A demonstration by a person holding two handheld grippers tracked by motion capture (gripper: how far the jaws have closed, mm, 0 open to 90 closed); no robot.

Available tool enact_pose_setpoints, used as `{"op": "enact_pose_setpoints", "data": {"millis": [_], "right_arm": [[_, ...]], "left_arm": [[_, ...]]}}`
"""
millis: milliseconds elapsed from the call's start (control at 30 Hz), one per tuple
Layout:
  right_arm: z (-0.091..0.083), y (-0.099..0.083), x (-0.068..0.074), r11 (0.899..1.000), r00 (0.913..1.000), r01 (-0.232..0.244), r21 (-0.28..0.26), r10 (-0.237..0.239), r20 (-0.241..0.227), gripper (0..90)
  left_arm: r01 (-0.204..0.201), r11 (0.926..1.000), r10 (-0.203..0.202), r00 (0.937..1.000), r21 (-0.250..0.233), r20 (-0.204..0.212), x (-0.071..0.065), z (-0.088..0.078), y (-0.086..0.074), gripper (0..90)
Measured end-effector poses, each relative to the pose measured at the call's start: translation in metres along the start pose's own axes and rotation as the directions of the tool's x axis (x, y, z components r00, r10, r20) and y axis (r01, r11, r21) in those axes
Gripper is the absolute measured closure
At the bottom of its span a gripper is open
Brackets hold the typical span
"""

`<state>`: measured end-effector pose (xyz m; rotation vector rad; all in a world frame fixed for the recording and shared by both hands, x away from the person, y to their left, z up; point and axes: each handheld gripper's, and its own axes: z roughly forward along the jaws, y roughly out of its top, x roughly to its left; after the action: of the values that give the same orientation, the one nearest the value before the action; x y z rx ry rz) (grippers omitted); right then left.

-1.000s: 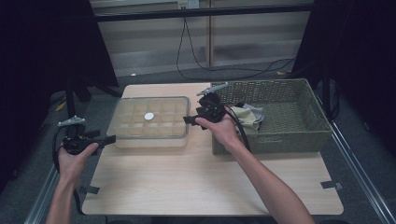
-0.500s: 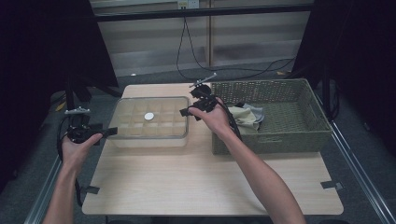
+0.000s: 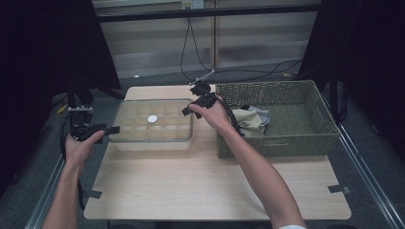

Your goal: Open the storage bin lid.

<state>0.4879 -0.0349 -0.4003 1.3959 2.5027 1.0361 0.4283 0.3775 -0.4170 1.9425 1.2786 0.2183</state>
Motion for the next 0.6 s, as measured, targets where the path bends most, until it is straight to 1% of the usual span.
{"op": "enact_pose_setpoints", "data": {"millis": [33, 67, 133, 167, 200, 233, 267, 300, 333, 367, 400, 433, 467, 500, 533, 567, 600], "right_arm": [[0.001, 0.001, 0.0, 1.0, 1.0, -0.002, 0.005, 0.002, 0.002, 24.8], [0.005, 0.003, -0.001, 1.0, 1.0, -0.004, 0.015, 0.004, 0.002, 24.5], [0.007, 0.004, -0.001, 1.0, 1.0, 0.0, 0.02, 0.0, 0.008, 24.5], [0.009, 0.004, -0.002, 1.0, 0.9999, -0.001, 0.03, 0.0, 0.011, 24.1], [0.013, 0.004, -0.003, 0.999, 0.9998, -0.018, 0.048, 0.018, 0.012, 23.0], [0.016, 0.004, -0.004, 0.998, 0.9997, -0.021, 0.066, 0.02, 0.017, 22.1], [0.016, 0.005, -0.003, 0.997, 0.9994, -0.027, 0.072, 0.025, 0.023, 21.7], [0.016, 0.005, -0.003, 0.997, 0.9994, -0.027, 0.072, 0.025, 0.023, 21.7], [0.017, 0.007, -0.002, 0.998, 0.999, -0.017, 0.061, 0.014, 0.043, 20.8], [0.017, 0.007, -0.002, 0.998, 0.999, -0.017, 0.061, 0.014, 0.043, 20.8], [0.02, 0.01, -0.002, 0.998, 0.9984, -0.01, 0.069, 0.006, 0.056, 19.3], [0.02, 0.01, -0.002, 0.998, 0.9984, -0.01, 0.069, 0.006, 0.056, 19.3], [0.022, 0.011, -0.002, 0.997, 0.9986, -0.011, 0.078, 0.007, 0.053, 19.2], [0.026, 0.012, -0.001, 0.996, 0.998, -0.016, 0.089, 0.011, 0.062, 19.1], [0.03, 0.013, -0.001, 0.995, 0.9976, -0.021, 0.095, 0.015, 0.067, 19.9], [0.032, 0.013, -0.002, 0.995, 0.998, -0.028, 0.096, 0.022, 0.059, 20.9], [0.034, 0.013, -0.002, 0.995, 0.9978, -0.032, 0.098, 0.026, 0.06, 20.9]], "left_arm": [[0.008, 1.0, -0.008, 0.9999, -0.003, -0.007, 0.0, 0.001, 0.001, 20.7], [0.006, 1.0, -0.006, 0.9996, 0.004, -0.029, 0.002, 0.003, 0.004, 17.2], [0.002, 0.9999, -0.002, 0.9993, 0.011, -0.037, 0.003, 0.003, 0.005, 16.1], [0.007, 0.9998, -0.006, 0.9994, 0.02, -0.034, 0.005, 0.004, 0.006, 16.1], [0.011, 0.9998, -0.01, 0.9992, 0.015, -0.039, 0.007, 0.005, 0.009, 16.3], [0.01, 0.9998, -0.009, 0.9993, 0.018, -0.035, 0.009, 0.006, 0.01, 17.8], [0.016, 0.9997, -0.015, 0.9994, 0.017, -0.031, 0.009, 0.007, 0.012, 19.0], [0.016, 0.9997, -0.015, 0.9994, 0.017, -0.031, 0.009, 0.007, 0.012, 20.7], [0.028, 0.9993, -0.028, 0.9995, 0.024, -0.013, 0.01, 0.01, 0.014, 21.3], [0.028, 0.9993, -0.028, 0.9995, 0.024, -0.013, 0.01, 0.01, 0.014, 21.2], [0.011, 0.9988, -0.011, 0.9999, 0.048, -0.01, 0.01, 0.011, 0.016, 21.2], [0.007, 0.9985, -0.006, 0.9999, 0.055, -0.016, 0.01, 0.013, 0.017, 21.2], [0.011, 0.9983, -0.01, 0.9999, 0.056, -0.013, 0.009, 0.014, 0.018, 21.1], [0.011, 0.9981, -0.011, 0.9999, 0.06, -0.014, 0.01, 0.015, 0.019, 20.6], [0.023, 0.998, -0.023, 0.9997, 0.059, -0.012, 0.011, 0.016, 0.02, 19.6], [0.024, 0.9979, -0.024, 0.9997, 0.06, -0.012, 0.012, 0.017, 0.02, 19.7], [0.034, 0.9975, -0.033, 0.9994, 0.061, -0.012, 0.013, 0.017, 0.02, 19.7]]}}
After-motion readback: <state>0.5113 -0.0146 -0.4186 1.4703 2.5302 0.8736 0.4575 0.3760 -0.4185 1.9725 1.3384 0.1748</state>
